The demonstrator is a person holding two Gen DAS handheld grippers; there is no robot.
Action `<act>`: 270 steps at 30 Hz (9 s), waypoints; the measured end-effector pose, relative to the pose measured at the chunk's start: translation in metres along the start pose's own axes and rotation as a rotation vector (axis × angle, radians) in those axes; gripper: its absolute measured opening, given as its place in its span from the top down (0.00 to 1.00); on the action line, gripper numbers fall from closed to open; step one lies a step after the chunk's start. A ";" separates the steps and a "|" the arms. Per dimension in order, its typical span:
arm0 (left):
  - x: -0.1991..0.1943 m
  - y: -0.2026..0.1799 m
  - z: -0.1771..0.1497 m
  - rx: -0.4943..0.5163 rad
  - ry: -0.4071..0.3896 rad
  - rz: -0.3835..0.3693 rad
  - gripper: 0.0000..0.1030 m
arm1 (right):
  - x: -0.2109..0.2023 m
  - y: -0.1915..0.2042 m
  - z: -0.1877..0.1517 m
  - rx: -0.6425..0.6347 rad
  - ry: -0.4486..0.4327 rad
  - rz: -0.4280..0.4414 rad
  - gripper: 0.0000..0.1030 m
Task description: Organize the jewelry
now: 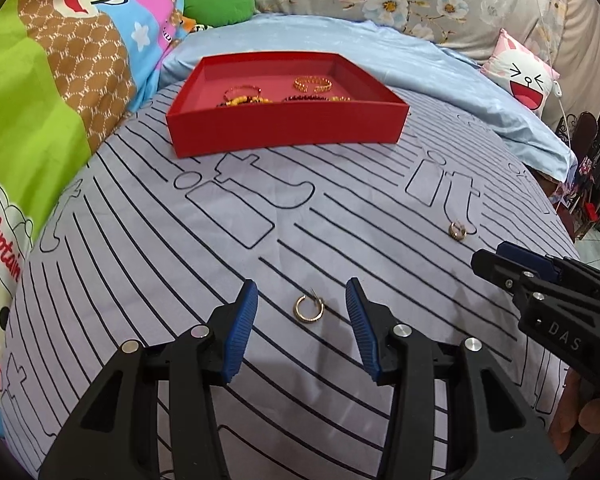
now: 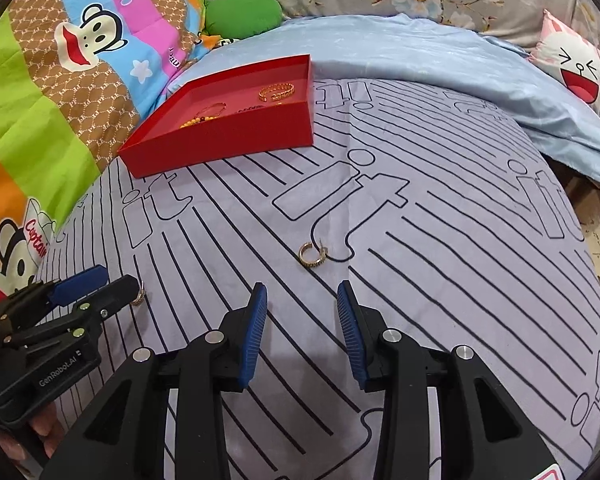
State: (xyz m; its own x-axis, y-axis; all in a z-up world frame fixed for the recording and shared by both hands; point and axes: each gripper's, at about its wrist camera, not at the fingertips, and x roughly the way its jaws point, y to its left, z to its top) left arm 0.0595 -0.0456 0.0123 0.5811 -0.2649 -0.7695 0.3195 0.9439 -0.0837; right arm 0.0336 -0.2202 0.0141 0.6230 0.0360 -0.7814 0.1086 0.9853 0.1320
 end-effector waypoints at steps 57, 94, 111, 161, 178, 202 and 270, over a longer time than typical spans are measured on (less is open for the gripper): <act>-0.003 0.033 -0.007 -0.080 -0.022 -0.006 0.84 | 0.021 0.011 0.025 -0.048 -0.014 0.012 0.84; 0.047 0.030 0.208 -0.019 -0.151 0.107 0.84 | 0.054 0.065 0.206 -0.148 -0.198 0.062 0.84; 0.104 0.043 0.236 -0.033 -0.102 0.070 0.84 | 0.122 0.058 0.230 -0.111 -0.102 0.075 0.84; 0.041 0.035 0.159 -0.028 -0.147 0.172 0.50 | 0.051 0.068 0.148 -0.133 -0.172 -0.024 0.63; 0.023 0.036 0.108 -0.072 -0.146 0.228 0.23 | 0.032 0.050 0.100 -0.096 -0.192 -0.096 0.33; 0.027 0.042 0.084 -0.107 -0.160 0.277 0.09 | 0.037 0.041 0.077 -0.037 -0.199 -0.088 0.21; 0.013 0.048 0.118 -0.121 -0.068 0.289 0.10 | 0.022 0.050 0.112 -0.069 -0.141 -0.067 0.21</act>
State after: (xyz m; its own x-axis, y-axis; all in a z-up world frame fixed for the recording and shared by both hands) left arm 0.1709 -0.0268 0.0735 0.6852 0.0089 -0.7283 0.0452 0.9975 0.0547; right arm 0.1399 -0.1889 0.0716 0.7192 -0.0496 -0.6930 0.1031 0.9940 0.0358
